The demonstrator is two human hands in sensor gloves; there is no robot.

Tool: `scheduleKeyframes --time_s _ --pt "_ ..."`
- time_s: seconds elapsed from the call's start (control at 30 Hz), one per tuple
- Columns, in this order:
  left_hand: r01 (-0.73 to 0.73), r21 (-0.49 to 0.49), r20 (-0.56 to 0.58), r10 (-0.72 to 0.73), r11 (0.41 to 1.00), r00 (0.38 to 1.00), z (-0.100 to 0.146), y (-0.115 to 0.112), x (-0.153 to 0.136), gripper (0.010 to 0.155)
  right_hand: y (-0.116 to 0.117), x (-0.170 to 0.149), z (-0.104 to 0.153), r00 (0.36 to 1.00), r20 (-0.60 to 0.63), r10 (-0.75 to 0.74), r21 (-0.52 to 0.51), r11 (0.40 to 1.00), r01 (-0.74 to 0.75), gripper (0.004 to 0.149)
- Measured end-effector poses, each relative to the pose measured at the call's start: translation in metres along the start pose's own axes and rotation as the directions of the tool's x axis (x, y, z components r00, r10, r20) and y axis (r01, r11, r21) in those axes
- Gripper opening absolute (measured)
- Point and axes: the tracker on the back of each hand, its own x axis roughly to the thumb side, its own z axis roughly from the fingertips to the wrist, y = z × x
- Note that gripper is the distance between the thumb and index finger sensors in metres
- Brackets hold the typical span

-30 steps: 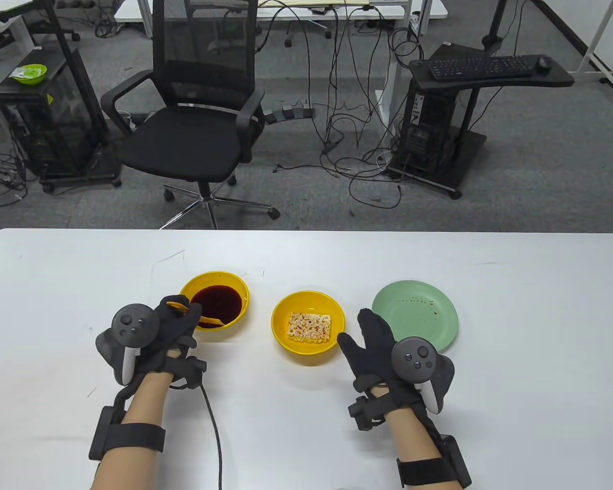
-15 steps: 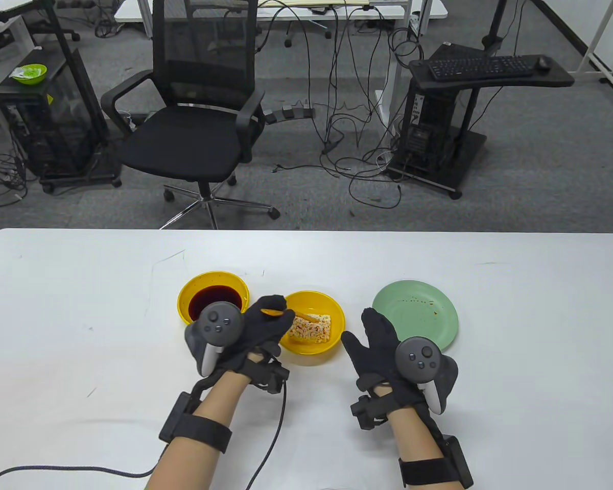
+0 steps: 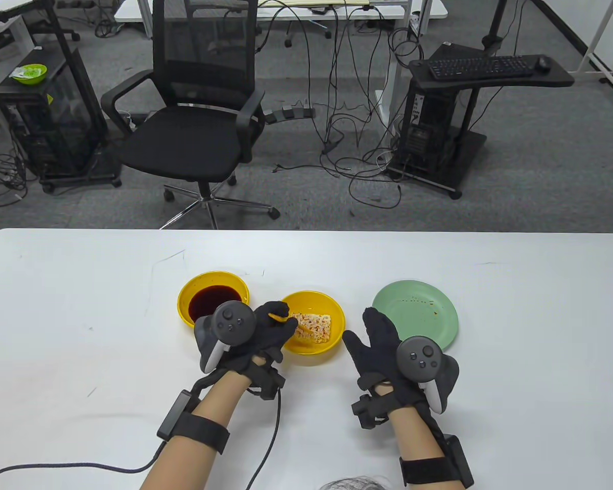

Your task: Dip brush into soy sauce and glaze onto rice cake

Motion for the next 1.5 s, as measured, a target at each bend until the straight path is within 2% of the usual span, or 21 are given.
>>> scheduleKeyframes --time_s 0.1,0.17,0.33,0.43,0.53,0.63,0.7,0.83,0.97,1.03,1.1,1.2,1.27,1.37,1.5 --pt "-0.060 -0.016 -0.054 0.059 0.998 0.997 -0.003 -0.018 -0.004 0.055 -0.001 -0.001 0.000 1.000 0.002 0.005 -0.002 1.000 -0.005 0.079" --pt "-0.037 -0.029 -0.054 0.035 0.999 0.998 -0.004 -0.022 -0.006 0.054 -0.001 -0.001 0.000 1.000 0.002 0.006 -0.004 1.000 -0.006 0.078" --pt "0.059 -0.028 -0.012 -0.060 0.998 0.998 0.007 0.001 -0.009 0.051 -0.001 -0.001 0.000 1.000 -0.002 0.006 -0.002 1.000 -0.006 0.078" --pt "0.064 -0.036 -0.011 -0.064 0.997 0.998 0.007 0.011 -0.008 0.052 0.000 0.000 -0.001 1.000 0.000 0.012 -0.001 1.000 -0.012 0.078" --pt "-0.016 0.010 -0.007 0.016 1.000 1.000 0.000 0.003 -0.005 0.054 0.001 0.000 0.000 1.000 0.001 0.011 0.005 1.000 -0.011 0.079" --pt "-0.071 -0.012 -0.050 0.071 0.997 0.996 -0.006 -0.013 -0.006 0.055 0.000 0.000 0.000 1.000 0.003 0.012 0.001 1.000 -0.012 0.079" --pt "-0.043 -0.037 -0.057 0.041 0.998 0.998 -0.008 -0.018 -0.006 0.055 -0.002 0.000 0.000 1.000 0.002 0.009 -0.004 1.000 -0.009 0.079" --pt "0.093 -0.090 0.004 -0.093 0.992 0.996 -0.003 0.000 -0.005 0.053 -0.001 -0.001 0.000 1.000 -0.001 0.007 0.000 1.000 -0.007 0.079" --pt "0.046 -0.096 0.018 -0.045 0.994 0.999 -0.004 0.012 -0.003 0.053 0.000 0.000 0.000 1.000 -0.002 0.010 0.001 1.000 -0.010 0.079" --pt "-0.029 -0.052 0.006 0.030 0.998 1.000 -0.009 0.004 -0.003 0.055 0.000 -0.001 0.000 1.000 -0.003 0.011 0.002 1.000 -0.011 0.079" --pt "-0.066 -0.060 -0.022 0.065 0.996 0.998 -0.014 -0.008 -0.004 0.057 0.000 -0.001 0.000 1.000 -0.005 0.012 0.003 1.000 -0.012 0.078" --pt "-0.025 -0.099 -0.042 0.021 0.995 0.999 -0.015 -0.021 -0.006 0.056 -0.001 -0.001 0.000 1.000 -0.006 0.017 0.000 1.000 -0.017 0.078" --pt "0.003 -0.119 -0.022 -0.006 0.993 1.000 -0.012 -0.017 -0.004 0.055 -0.001 -0.001 0.000 1.000 -0.004 0.015 -0.001 1.000 -0.015 0.078" --pt "0.112 -0.110 0.030 -0.109 0.988 0.994 -0.008 0.001 0.000 0.052 0.000 -0.001 -0.001 1.000 -0.004 0.017 0.000 1.000 -0.017 0.078" --pt "0.037 -0.080 0.039 -0.034 0.996 0.999 -0.012 0.004 0.003 0.054 0.000 -0.001 0.000 1.000 -0.005 0.016 -0.001 1.000 -0.016 0.078"
